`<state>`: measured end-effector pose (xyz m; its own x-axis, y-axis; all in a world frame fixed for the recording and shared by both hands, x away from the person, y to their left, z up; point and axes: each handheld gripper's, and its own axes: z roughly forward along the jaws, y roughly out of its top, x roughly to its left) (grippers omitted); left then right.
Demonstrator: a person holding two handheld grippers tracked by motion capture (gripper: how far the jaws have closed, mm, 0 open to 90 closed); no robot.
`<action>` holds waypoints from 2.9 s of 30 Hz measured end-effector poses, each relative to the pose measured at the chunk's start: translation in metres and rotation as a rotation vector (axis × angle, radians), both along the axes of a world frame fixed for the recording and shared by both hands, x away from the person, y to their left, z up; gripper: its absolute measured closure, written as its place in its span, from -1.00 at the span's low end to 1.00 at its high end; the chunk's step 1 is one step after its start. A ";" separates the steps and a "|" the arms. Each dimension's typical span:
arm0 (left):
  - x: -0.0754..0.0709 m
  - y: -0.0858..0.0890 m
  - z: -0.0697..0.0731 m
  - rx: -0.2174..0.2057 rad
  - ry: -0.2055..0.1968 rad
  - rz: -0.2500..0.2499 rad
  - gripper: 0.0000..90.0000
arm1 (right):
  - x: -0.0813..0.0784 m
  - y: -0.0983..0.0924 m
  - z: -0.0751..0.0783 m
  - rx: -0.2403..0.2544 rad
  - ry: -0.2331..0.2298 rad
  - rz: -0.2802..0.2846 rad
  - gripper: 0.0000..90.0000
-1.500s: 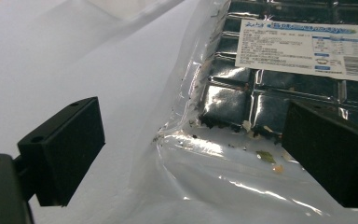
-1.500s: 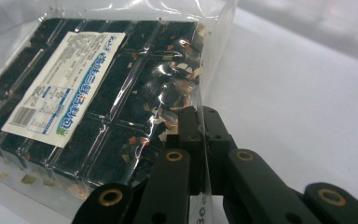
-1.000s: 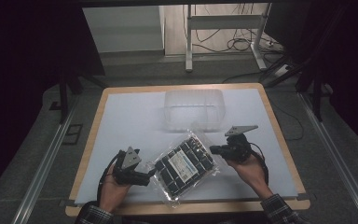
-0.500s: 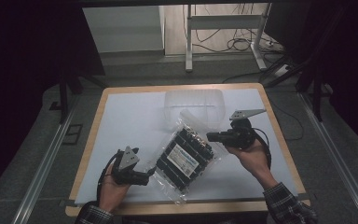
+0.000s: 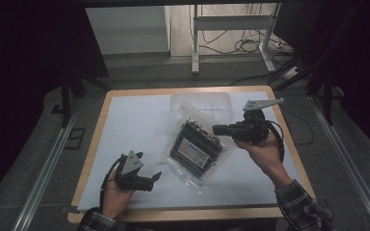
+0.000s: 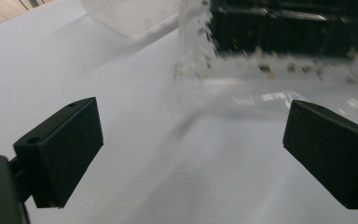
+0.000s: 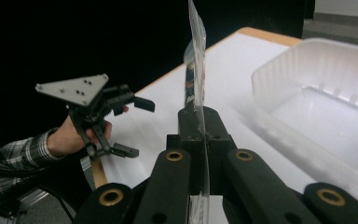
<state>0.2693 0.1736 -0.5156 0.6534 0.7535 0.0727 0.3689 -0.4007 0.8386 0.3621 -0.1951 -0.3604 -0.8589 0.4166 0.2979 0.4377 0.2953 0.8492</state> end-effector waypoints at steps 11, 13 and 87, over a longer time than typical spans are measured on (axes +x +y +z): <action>0.000 -0.001 0.000 0.001 -0.004 0.000 -0.90 | 0.011 -0.003 0.020 0.011 -0.041 -0.028 0.98; 0.000 -0.001 0.000 0.002 -0.003 -0.001 -0.90 | 0.016 -0.005 0.024 0.018 -0.039 -0.041 0.98; -0.001 -0.001 -0.001 0.005 0.001 -0.009 -0.90 | 0.170 0.030 0.060 0.006 -0.053 -0.171 0.98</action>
